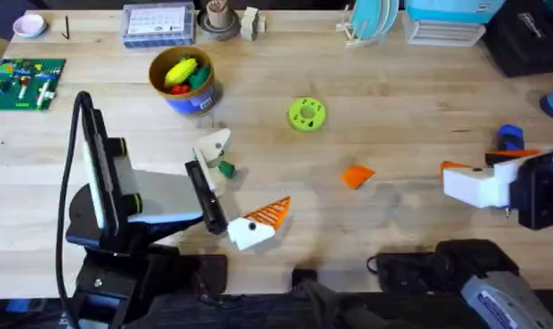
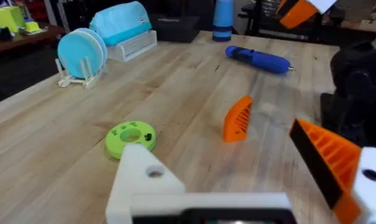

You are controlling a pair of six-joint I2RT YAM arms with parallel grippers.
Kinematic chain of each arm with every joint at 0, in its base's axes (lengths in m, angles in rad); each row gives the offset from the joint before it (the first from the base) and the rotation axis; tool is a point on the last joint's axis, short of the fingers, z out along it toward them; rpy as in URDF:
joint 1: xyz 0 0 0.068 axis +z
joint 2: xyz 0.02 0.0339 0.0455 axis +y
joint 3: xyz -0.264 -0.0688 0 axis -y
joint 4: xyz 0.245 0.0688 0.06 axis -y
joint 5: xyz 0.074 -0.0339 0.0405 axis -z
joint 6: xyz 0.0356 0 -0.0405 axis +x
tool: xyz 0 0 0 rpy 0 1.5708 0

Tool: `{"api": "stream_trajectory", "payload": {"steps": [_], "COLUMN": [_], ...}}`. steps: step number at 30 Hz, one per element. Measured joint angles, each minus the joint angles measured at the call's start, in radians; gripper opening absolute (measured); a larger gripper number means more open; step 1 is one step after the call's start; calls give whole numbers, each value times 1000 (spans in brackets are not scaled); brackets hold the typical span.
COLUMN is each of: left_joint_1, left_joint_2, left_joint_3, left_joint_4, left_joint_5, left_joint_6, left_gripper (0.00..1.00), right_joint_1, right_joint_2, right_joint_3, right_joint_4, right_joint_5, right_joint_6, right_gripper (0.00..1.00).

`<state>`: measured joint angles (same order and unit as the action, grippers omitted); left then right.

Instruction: Pick up the gripper from the table and insert it into the empty holder that is missing its gripper. Then pick up a screw, insert it into the mounting hole, and use the screwdriver to tighten it. Finally, clean up the table by picking up the vegetable and placing it into the bucket.

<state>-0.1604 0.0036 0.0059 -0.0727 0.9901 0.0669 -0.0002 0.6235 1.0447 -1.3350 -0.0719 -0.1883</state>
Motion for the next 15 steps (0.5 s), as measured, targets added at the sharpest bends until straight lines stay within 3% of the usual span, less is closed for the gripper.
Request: {"api": "stream_trajectory", "payload": {"steps": [11,15], "left_joint_1": [0,0], "left_joint_2": [0,0], "left_joint_3": [0,0], "left_joint_4": [-14,-14], "left_joint_5": [19,19], "left_joint_6": [0,0], "left_gripper": [993,993], "right_joint_1": [0,0], "right_joint_2": [0,20], "right_joint_3": [0,1], "right_joint_4": [11,101], "right_joint_5": [-28,-81], "right_joint_6": [1,1], "right_gripper": [750,750]}}
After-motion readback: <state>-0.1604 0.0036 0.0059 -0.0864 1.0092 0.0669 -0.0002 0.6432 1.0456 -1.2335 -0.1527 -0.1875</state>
